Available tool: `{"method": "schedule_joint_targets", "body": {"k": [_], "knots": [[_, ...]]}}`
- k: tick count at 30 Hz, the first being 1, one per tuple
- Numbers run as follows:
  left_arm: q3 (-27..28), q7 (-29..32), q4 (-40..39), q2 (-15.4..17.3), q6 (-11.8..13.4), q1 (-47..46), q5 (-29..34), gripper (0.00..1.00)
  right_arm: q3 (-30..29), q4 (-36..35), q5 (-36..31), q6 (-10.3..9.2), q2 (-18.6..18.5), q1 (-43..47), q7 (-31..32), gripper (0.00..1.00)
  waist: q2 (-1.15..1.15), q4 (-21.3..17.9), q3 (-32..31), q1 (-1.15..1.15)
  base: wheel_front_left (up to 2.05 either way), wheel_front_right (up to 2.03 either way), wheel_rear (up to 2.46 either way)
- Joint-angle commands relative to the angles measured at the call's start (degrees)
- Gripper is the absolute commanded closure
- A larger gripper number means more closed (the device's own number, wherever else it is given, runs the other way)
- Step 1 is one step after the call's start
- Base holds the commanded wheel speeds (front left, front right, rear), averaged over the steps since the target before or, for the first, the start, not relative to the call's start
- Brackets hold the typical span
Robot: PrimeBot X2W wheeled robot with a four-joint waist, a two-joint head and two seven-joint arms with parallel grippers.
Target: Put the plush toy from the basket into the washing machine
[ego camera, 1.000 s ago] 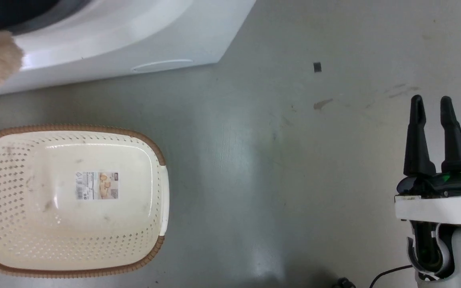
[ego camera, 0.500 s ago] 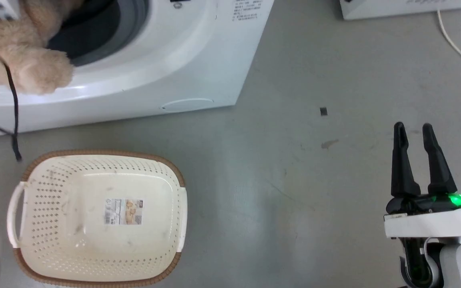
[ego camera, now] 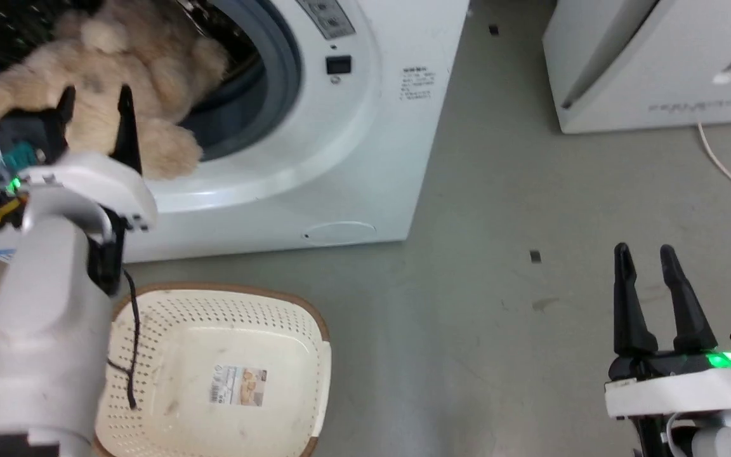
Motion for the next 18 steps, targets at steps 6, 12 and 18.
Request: {"method": "schedule_joint_targets", "body": {"k": [6, 12, 18], "knots": [[2.4, -0.3, -11.1, -3.2, 2.4, 12.7, 1.2, 0.0, -0.7, 0.3, -1.7, 0.05, -0.1, 2.9, -0.3, 0.0, 0.0, 3.9, -7.0, 0.0, 0.0, 0.0, 0.0], [4.1, -0.3, -23.5, -6.2, 5.0, 25.1, 5.0, 0.0, -0.9, -0.1, -4.1, 0.05, -0.1, 4.9, -0.3, 0.0, 0.0, 5.6, -11.4, 0.0, 0.0, 0.0, 0.0], [4.6, -0.3, -34.6, -9.1, 6.6, 36.4, 9.3, 0.0, -1.3, -1.0, -6.4, 0.05, -0.1, 6.7, -0.3, 0.0, 0.0, 7.0, -14.8, 0.0, 0.0, 0.0, 0.0]]}}
